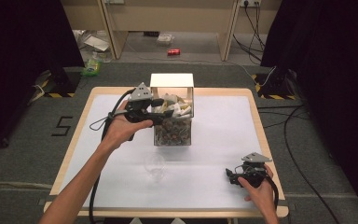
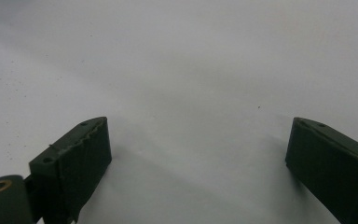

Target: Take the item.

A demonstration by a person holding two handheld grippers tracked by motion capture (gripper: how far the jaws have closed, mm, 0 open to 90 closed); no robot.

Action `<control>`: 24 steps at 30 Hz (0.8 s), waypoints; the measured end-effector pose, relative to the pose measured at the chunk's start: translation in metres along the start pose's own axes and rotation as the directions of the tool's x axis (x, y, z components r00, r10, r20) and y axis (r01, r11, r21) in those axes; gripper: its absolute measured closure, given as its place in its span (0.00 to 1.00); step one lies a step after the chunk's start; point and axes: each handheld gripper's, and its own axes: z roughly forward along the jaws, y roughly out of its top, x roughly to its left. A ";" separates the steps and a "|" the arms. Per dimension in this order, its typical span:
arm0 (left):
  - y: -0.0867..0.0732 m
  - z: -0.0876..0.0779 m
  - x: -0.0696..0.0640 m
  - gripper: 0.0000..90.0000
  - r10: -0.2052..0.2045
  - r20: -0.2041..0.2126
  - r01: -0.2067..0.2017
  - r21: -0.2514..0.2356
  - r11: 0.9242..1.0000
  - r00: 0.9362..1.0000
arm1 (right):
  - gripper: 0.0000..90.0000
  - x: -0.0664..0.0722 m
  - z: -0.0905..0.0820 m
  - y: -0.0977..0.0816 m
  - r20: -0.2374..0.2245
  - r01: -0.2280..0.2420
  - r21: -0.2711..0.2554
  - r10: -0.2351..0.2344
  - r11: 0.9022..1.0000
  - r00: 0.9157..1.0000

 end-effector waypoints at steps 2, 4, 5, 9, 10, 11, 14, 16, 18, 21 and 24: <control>0.001 0.001 0.000 0.47 -0.003 0.001 0.003 0.001 1.000 1.000 | 0.08 0.000 0.000 0.000 0.000 0.000 0.000 0.000 1.000 1.000; 0.001 0.002 0.000 0.47 -0.001 0.001 0.001 0.004 1.000 1.000 | 0.08 0.000 0.000 0.000 0.000 0.000 0.000 0.000 1.000 1.000; 0.001 0.003 0.000 0.47 -0.001 0.002 0.001 0.005 1.000 1.000 | 0.08 0.000 0.000 0.000 0.000 0.000 0.000 0.000 1.000 1.000; 0.003 0.005 -0.001 0.47 0.003 0.002 -0.003 0.011 1.000 1.000 | 0.08 0.000 0.000 0.000 0.000 0.000 0.000 0.000 1.000 1.000; 0.003 0.006 -0.001 0.47 0.003 0.001 -0.003 0.013 1.000 1.000 | 0.08 0.000 0.000 0.000 0.000 0.000 0.000 0.000 1.000 1.000; 0.003 0.007 0.000 0.47 0.001 0.002 -0.001 0.014 1.000 1.000 | 0.08 0.000 0.000 0.000 0.000 0.000 0.000 0.000 1.000 1.000; 0.004 0.009 -0.001 0.48 0.007 0.003 -0.007 0.018 1.000 1.000 | 0.08 0.000 0.000 0.000 0.000 0.000 0.000 0.000 1.000 1.000; 0.004 0.010 -0.001 0.48 0.007 0.002 -0.007 0.020 1.000 1.000 | 0.08 0.000 0.000 0.000 0.000 -0.001 0.000 0.001 1.000 1.000; 0.004 0.012 -0.001 0.49 0.008 0.002 -0.008 0.024 1.000 1.000 | 0.08 0.000 0.000 0.000 0.000 0.000 0.000 0.000 1.000 1.000; 0.004 0.014 0.000 0.50 0.005 0.002 -0.005 0.030 1.000 1.000 | 0.08 0.000 0.000 0.000 0.000 0.000 0.000 0.000 1.000 1.000; 0.003 0.016 0.001 0.51 0.007 0.003 -0.007 0.033 0.999 1.000 | 0.08 0.000 0.000 0.000 0.000 0.000 0.000 0.000 1.000 1.000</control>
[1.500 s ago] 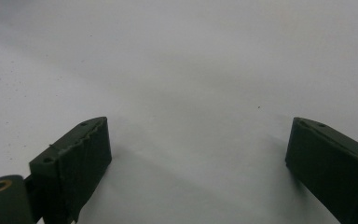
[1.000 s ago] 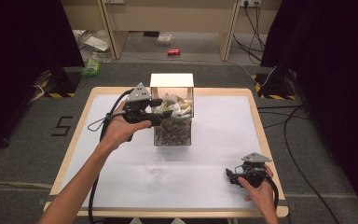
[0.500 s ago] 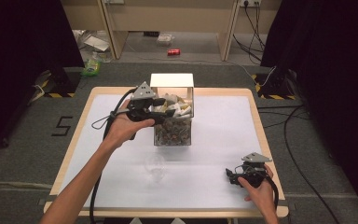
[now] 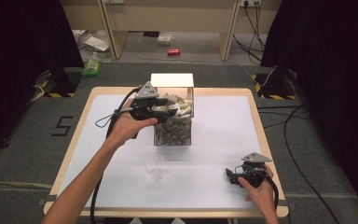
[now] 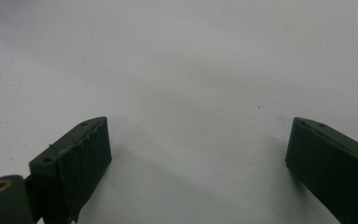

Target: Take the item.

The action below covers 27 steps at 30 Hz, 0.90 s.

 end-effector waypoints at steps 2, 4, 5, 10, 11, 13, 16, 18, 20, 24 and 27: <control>0.000 0.001 0.000 0.52 0.001 0.002 -0.001 0.003 1.000 1.000 | 0.08 0.000 0.000 0.000 0.000 0.001 -0.001 -0.001 1.000 1.000; 0.000 0.002 0.001 0.52 -0.005 0.005 0.005 0.004 1.000 1.000 | 0.08 0.000 0.000 0.000 0.000 0.001 -0.001 -0.001 1.000 1.000; 0.000 0.003 0.001 0.52 -0.007 0.006 0.007 0.005 1.000 1.000 | 0.08 0.000 0.000 0.000 0.000 0.001 -0.001 -0.001 1.000 1.000; -0.001 0.008 0.001 0.55 -0.008 0.004 0.007 0.021 1.000 1.000 | 0.08 0.000 0.000 0.000 0.000 0.001 -0.001 -0.001 1.000 1.000; -0.001 0.008 0.002 0.55 -0.007 0.006 0.007 0.024 1.000 1.000 | 0.08 0.000 0.000 0.000 0.000 0.001 -0.001 -0.001 1.000 1.000; -0.001 0.009 0.002 0.58 -0.008 0.008 0.008 0.023 1.000 1.000 | 0.08 0.000 0.000 0.000 0.000 0.001 -0.001 -0.001 1.000 1.000; -0.001 0.009 0.002 0.68 0.000 0.012 -0.001 0.014 1.000 1.000 | 0.08 0.000 0.000 0.000 0.000 0.001 -0.001 -0.001 1.000 1.000; -0.002 0.010 0.001 0.74 0.007 0.014 -0.007 0.014 1.000 1.000 | 0.08 0.000 0.000 0.000 0.000 0.001 -0.001 -0.001 1.000 1.000; -0.002 0.010 0.001 0.81 0.006 0.020 -0.006 0.005 1.000 1.000 | 0.08 0.000 0.000 0.000 0.000 0.001 -0.001 -0.001 1.000 1.000; 0.000 0.008 0.001 0.95 0.009 0.018 -0.009 -0.021 1.000 1.000 | 0.08 0.000 0.000 0.000 0.000 0.000 -0.001 0.000 1.000 1.000; 0.001 0.005 0.001 0.98 0.014 0.011 -0.013 -0.044 0.999 1.000 | 0.08 0.000 0.000 0.000 0.000 0.001 -0.001 -0.001 1.000 1.000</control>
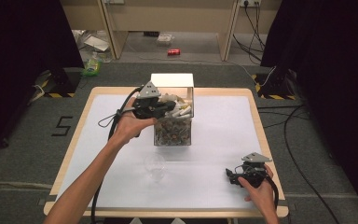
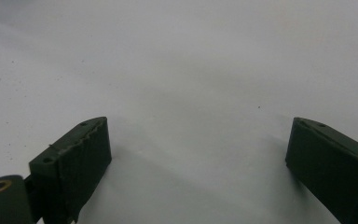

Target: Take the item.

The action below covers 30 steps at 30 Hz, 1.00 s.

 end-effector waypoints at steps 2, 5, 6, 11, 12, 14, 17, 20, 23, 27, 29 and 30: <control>0.001 -0.003 0.000 0.99 -0.002 0.000 0.002 -0.013 1.000 1.000 | 0.08 0.000 0.000 0.000 0.000 0.000 -0.001 0.000 1.000 1.000; 0.004 -0.007 0.001 0.99 -0.011 0.014 0.011 -0.029 1.000 1.000 | 0.08 0.000 0.000 0.000 0.000 0.000 0.000 0.000 1.000 1.000; 0.005 -0.008 0.001 0.99 -0.012 0.017 0.012 -0.034 0.999 1.000 | 0.08 0.000 0.000 0.000 0.000 0.000 0.000 0.000 1.000 1.000; 0.011 -0.015 0.000 0.99 -0.010 0.017 0.011 -0.059 0.998 1.000 | 0.08 0.000 0.000 0.000 0.000 0.000 0.000 0.000 1.000 1.000; 0.012 -0.017 0.001 0.99 -0.010 0.019 0.011 -0.061 0.998 1.000 | 0.08 0.000 0.000 0.000 0.000 0.000 0.000 0.000 1.000 1.000; 0.013 -0.019 0.002 0.99 -0.017 0.022 0.018 -0.067 0.998 1.000 | 0.08 0.000 0.000 0.000 0.000 0.000 0.000 0.000 1.000 1.000; 0.017 -0.022 0.003 0.99 -0.026 0.030 0.028 -0.081 0.996 0.999 | 0.08 0.000 0.000 0.000 0.000 0.000 0.000 0.000 1.000 1.000; 0.021 -0.027 0.003 0.99 -0.032 0.038 0.035 -0.096 0.995 0.999 | 0.08 0.000 0.000 0.000 0.000 -0.001 0.001 0.001 1.000 1.000; 0.025 -0.033 0.003 0.99 -0.027 0.040 0.032 -0.109 0.993 0.999 | 0.08 0.000 0.000 0.000 0.000 -0.001 0.001 0.001 1.000 1.000; 0.030 -0.041 0.002 0.99 -0.029 0.050 0.035 -0.126 0.991 0.998 | 0.08 0.000 0.000 0.000 0.000 0.000 0.001 0.000 1.000 1.000; 0.033 -0.045 0.002 0.99 -0.033 0.057 0.040 -0.136 0.990 0.998 | 0.08 0.000 0.000 0.000 0.000 -0.001 0.001 0.001 1.000 1.000; 0.034 -0.047 0.002 0.99 -0.033 0.061 0.041 -0.138 0.990 0.998 | 0.08 0.000 0.000 0.000 0.001 0.000 0.001 0.000 1.000 1.000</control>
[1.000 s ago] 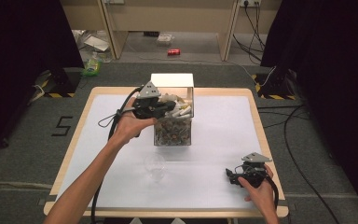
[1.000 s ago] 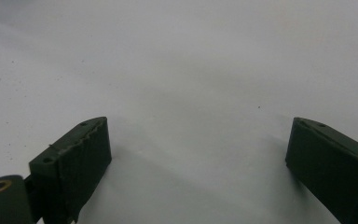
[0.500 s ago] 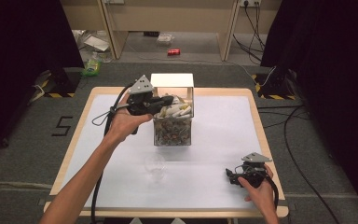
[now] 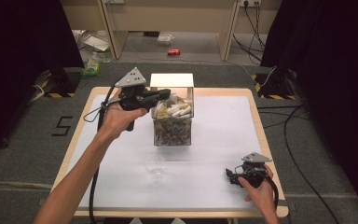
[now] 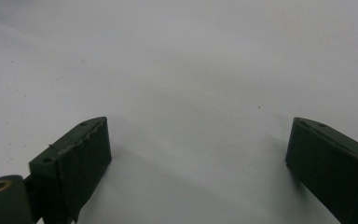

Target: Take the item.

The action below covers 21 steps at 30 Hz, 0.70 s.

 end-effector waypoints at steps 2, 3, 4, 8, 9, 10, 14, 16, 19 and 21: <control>0.002 -0.004 -0.001 0.99 -0.003 0.010 0.004 -0.008 1.000 1.000 | 0.08 0.000 0.000 0.000 0.000 0.000 0.000 0.000 1.000 1.000; 0.003 -0.006 -0.001 0.99 -0.006 0.016 0.006 -0.009 1.000 1.000 | 0.08 0.000 0.000 0.000 0.000 0.000 0.000 0.000 1.000 1.000; 0.004 -0.007 -0.002 0.99 -0.008 0.019 0.008 -0.009 1.000 1.000 | 0.08 0.000 0.000 0.000 -0.001 0.000 0.000 0.000 1.000 1.000; 0.006 -0.014 -0.004 0.99 -0.013 0.031 0.013 -0.012 1.000 0.999 | 0.08 0.000 0.000 0.000 0.000 0.000 0.000 0.000 1.000 1.000; 0.006 -0.016 -0.005 0.99 -0.014 0.036 0.014 -0.013 1.000 0.999 | 0.08 0.000 0.000 0.000 0.000 0.001 0.000 -0.001 1.000 1.000; 0.006 -0.018 -0.006 0.99 -0.015 0.040 0.016 -0.014 1.000 0.999 | 0.08 0.000 0.000 0.000 0.000 0.001 0.000 -0.001 1.000 1.000; 0.006 -0.024 -0.009 0.99 -0.013 0.052 0.013 -0.015 1.000 0.999 | 0.08 0.000 0.000 0.000 0.000 0.001 0.000 -0.001 1.000 1.000; 0.005 -0.028 -0.010 0.99 -0.012 0.057 0.013 -0.015 1.000 0.998 | 0.08 0.000 0.000 0.000 0.000 0.001 0.000 -0.001 1.000 1.000; 0.001 -0.032 -0.011 0.99 -0.017 0.064 0.018 -0.019 1.000 0.998 | 0.08 0.000 0.000 0.000 0.000 0.001 0.000 -0.001 1.000 1.000; -0.003 -0.035 -0.011 0.99 -0.023 0.069 0.025 -0.018 1.000 0.997 | 0.08 0.000 0.000 0.000 0.001 0.001 0.000 -0.001 1.000 1.000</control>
